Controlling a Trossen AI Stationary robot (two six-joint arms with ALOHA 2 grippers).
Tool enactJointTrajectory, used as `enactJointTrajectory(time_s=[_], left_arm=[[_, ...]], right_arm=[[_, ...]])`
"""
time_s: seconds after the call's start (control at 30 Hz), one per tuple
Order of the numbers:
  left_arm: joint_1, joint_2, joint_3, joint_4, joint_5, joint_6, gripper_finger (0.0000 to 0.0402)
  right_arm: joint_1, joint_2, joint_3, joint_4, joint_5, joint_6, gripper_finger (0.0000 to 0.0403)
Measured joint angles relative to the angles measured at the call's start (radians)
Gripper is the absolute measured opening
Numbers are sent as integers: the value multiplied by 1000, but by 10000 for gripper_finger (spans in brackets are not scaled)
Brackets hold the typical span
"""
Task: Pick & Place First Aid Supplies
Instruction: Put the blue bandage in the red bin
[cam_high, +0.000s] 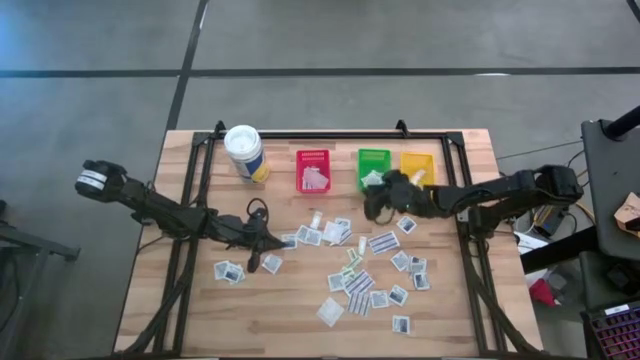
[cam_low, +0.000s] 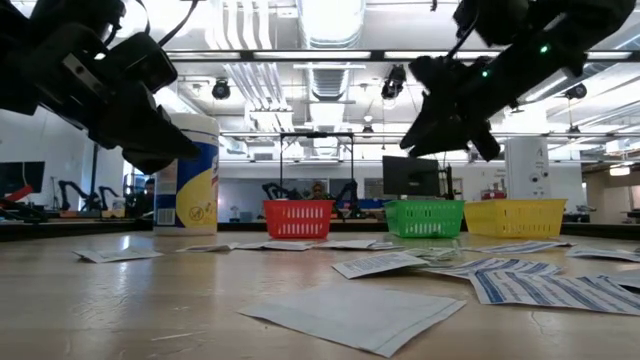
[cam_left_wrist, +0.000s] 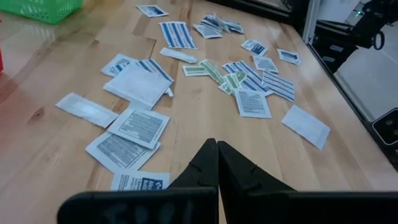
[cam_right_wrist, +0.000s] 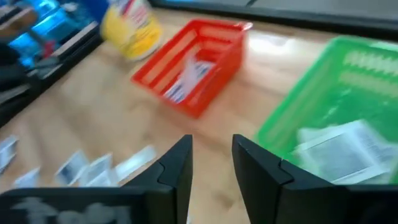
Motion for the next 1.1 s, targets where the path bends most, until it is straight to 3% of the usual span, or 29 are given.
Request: enactJointTrajectory(time_s=[0.17,0.43,0.63,0.8,1.1], left_arm=[[-15,0,1,-12,0,-14,0],[-72,56,28,-15,-22,-70,0],[-91,157,94,-15,-86,-26,0],[-89,241,148,-17,-206,18,0],[-81,366,221,-13,-215,101,0]], right_arm=[[122,7,0,88,13,1,96],[271,8,0,153,158,48,77],[317,55,1,203,162,98,70],[345,145,1,267,162,153,72],[375,266,2,315,158,266,62]])
